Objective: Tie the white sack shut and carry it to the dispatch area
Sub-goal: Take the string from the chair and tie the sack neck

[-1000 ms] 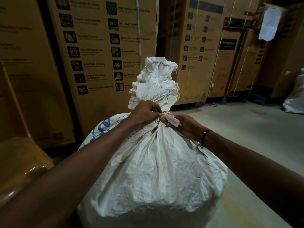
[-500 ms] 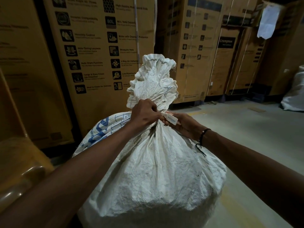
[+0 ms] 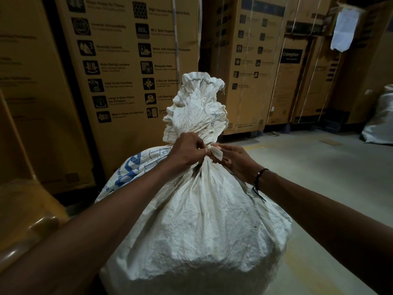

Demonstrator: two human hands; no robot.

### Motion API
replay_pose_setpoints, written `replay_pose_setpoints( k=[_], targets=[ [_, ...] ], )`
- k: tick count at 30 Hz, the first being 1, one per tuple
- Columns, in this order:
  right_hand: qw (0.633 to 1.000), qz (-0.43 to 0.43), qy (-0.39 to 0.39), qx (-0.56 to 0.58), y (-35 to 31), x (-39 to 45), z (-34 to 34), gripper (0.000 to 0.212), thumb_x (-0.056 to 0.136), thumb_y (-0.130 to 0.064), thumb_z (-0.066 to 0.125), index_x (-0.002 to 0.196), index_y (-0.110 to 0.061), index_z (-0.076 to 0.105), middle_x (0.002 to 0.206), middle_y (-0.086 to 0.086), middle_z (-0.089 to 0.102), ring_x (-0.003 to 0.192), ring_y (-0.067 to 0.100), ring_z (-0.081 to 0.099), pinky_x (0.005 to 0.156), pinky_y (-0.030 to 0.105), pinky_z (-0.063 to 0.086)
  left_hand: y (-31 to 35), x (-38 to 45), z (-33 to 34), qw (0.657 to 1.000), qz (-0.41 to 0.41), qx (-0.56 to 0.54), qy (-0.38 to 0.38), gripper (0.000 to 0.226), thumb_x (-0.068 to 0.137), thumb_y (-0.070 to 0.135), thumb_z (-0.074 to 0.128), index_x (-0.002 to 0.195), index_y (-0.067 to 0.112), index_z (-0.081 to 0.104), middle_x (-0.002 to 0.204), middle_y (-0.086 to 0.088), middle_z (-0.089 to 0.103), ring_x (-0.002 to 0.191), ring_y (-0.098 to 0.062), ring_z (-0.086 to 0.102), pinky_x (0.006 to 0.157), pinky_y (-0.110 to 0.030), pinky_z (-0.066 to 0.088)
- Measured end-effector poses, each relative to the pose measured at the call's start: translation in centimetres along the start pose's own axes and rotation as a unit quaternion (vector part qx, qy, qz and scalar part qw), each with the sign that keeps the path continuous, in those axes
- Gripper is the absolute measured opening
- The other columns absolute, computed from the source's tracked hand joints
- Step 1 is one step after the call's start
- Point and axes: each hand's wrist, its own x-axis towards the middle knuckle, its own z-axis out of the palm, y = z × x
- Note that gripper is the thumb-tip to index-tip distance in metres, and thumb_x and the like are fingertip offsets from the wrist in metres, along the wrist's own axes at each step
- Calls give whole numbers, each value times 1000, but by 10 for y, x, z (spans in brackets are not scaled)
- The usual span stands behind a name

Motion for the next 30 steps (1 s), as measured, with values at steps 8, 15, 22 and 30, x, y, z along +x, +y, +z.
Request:
replay_pose_setpoints(
  k=[8, 15, 22, 30],
  targets=[
    [999, -21, -2, -38, 0, 3, -4, 30, 107, 1, 54, 135, 6, 65, 110, 15, 78, 89, 12, 81, 82, 20, 65, -6, 0, 2, 999, 31, -16, -6, 15, 94, 12, 76, 107, 8, 83, 102, -9, 64, 96, -20, 60, 76, -26, 47],
    [997, -49, 54, -32, 13, 9, -6, 24, 100, -4, 70, 122, 5, 66, 104, 21, 78, 85, 21, 79, 84, 32, 67, 0, 1, 5, 997, -5, -61, 41, 31, 83, -2, 81, 110, 14, 82, 88, -10, 80, 78, -16, 74, 75, -33, 64],
    [995, -50, 72, -37, 15, 8, -3, 7, 99, -2, 72, 105, 0, 68, 101, 25, 75, 84, 25, 76, 83, 29, 65, 0, -6, 7, 996, 32, -39, 67, 23, 85, 0, 77, 90, 18, 65, 80, 1, 76, 71, -4, 73, 71, -41, 65],
    [996, -34, 76, 20, 13, 8, 3, 5, 100, -5, 71, 98, -4, 68, 94, 18, 78, 79, 18, 78, 76, 24, 66, 7, -20, 21, 996, 47, 2, 80, 33, 76, 39, 80, 85, 15, 58, 89, -2, 57, 74, -14, 58, 64, -31, 54]
  ],
)
